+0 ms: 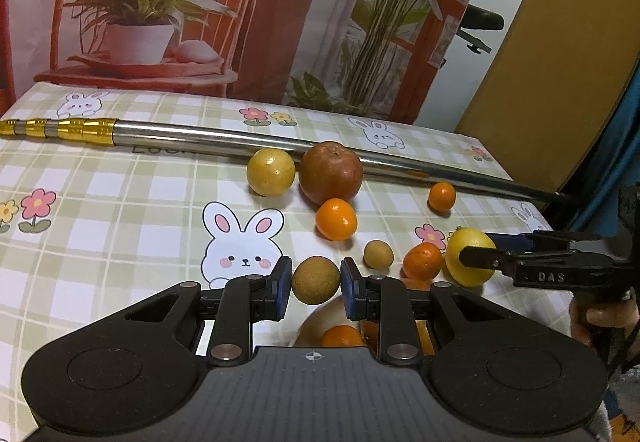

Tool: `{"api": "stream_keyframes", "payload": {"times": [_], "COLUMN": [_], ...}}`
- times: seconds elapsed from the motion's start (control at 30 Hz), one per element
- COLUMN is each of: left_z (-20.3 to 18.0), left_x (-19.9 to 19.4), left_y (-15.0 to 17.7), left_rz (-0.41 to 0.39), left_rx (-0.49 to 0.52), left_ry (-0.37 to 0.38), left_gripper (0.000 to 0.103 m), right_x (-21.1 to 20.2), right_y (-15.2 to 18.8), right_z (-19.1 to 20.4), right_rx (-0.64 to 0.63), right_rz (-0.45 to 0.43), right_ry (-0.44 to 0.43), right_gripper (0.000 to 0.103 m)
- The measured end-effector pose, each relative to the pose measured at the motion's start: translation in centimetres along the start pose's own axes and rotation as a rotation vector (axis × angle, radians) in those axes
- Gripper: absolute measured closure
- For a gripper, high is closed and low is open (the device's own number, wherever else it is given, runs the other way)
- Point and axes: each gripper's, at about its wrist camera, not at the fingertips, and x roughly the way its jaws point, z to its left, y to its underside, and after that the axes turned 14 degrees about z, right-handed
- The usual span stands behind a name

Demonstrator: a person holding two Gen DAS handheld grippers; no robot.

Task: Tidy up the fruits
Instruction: 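Drop the brown fruit on the plate with the left gripper while the right gripper carries the lemon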

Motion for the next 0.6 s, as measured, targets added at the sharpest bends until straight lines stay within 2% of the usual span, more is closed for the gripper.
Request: {"api": "stream_keyframes", "payload": {"times": [0.13,0.6], "left_z": [-0.2,-0.7], "left_x": [-0.3,-0.6], "left_y": [0.4,1.7], "left_rz": [0.000,0.022], "left_rx": [0.000,0.016], "left_ry": [0.004,0.020], "left_gripper": [0.075,0.075], "right_x": [0.3,1.9], "right_y": [0.0,0.1], "right_z": [-0.8,-1.3], "right_rx": [0.072,0.159], "right_rz": [-0.017,-0.017], "right_ry": [-0.026,-0.052], "right_gripper": [0.053,0.051]}}
